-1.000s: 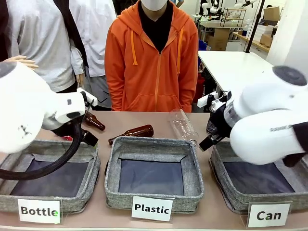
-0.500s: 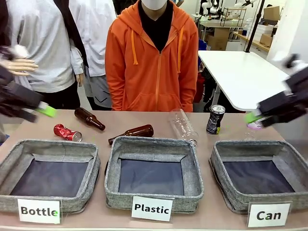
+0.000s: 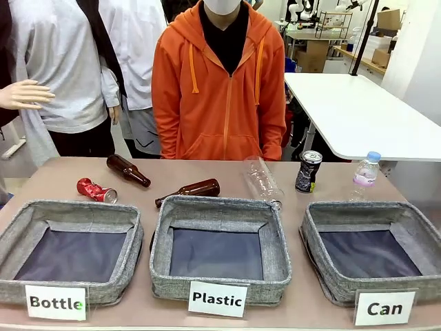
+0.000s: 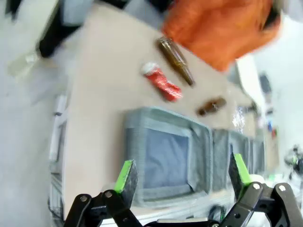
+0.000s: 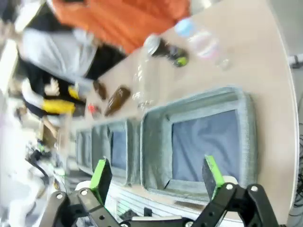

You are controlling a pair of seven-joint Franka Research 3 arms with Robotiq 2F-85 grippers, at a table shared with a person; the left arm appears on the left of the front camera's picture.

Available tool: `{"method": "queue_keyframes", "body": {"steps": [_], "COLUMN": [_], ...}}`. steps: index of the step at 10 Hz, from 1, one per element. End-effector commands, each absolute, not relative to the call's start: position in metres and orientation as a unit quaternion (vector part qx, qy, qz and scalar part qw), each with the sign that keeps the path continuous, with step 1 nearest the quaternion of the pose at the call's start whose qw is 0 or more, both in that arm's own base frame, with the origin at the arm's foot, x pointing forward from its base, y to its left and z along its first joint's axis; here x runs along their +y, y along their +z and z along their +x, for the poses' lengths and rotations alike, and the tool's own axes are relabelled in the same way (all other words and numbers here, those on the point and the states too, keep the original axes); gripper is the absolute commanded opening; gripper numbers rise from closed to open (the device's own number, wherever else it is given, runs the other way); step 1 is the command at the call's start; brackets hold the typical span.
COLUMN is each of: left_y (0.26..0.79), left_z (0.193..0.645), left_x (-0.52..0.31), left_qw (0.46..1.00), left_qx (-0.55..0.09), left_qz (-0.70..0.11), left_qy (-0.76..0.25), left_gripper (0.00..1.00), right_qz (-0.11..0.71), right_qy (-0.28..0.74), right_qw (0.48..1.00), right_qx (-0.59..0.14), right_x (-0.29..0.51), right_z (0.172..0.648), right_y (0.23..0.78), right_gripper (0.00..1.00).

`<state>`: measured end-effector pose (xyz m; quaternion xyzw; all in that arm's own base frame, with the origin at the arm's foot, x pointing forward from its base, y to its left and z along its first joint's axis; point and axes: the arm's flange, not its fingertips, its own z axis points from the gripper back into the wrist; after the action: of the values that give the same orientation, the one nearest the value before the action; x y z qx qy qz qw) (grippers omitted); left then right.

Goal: Sort the can waste into the basket.
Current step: Pick up the can waste from the table and place it in the right Fabric basket.

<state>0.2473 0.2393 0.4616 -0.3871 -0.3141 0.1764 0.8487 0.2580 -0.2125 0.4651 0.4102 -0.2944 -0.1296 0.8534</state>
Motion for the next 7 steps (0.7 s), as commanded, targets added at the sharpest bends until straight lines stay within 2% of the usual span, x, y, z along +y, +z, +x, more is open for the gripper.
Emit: {"method": "queue_keyframes", "body": {"steps": [1, 2, 3, 7], "left_y": [0.39, 0.393, 0.441, 0.441], "left_z": [0.205, 0.205, 0.232, 0.232], "left_x": [0.193, 0.195, 0.268, 0.268], "left_qw": [0.831, 0.831, 0.84, 0.84], "left_qx": [-0.33, -0.347, -0.316, -0.316], "left_qz": [-0.364, -0.357, -0.373, -0.373], "left_qy": [0.26, 0.248, 0.236, 0.236], "left_gripper": [1.0, 1.0, 1.0, 1.0], "right_qz": [0.409, 0.399, 0.412, 0.412], "right_qy": [-0.155, -0.173, -0.158, -0.158], "right_qw": [0.836, 0.832, 0.843, 0.843], "right_qx": [-0.332, -0.345, -0.307, -0.307], "right_x": [-0.179, -0.181, -0.231, -0.231], "right_z": [0.222, 0.221, 0.247, 0.247], "right_y": [0.42, 0.418, 0.456, 0.456], "right_gripper": [1.0, 1.0, 1.0, 1.0]}}
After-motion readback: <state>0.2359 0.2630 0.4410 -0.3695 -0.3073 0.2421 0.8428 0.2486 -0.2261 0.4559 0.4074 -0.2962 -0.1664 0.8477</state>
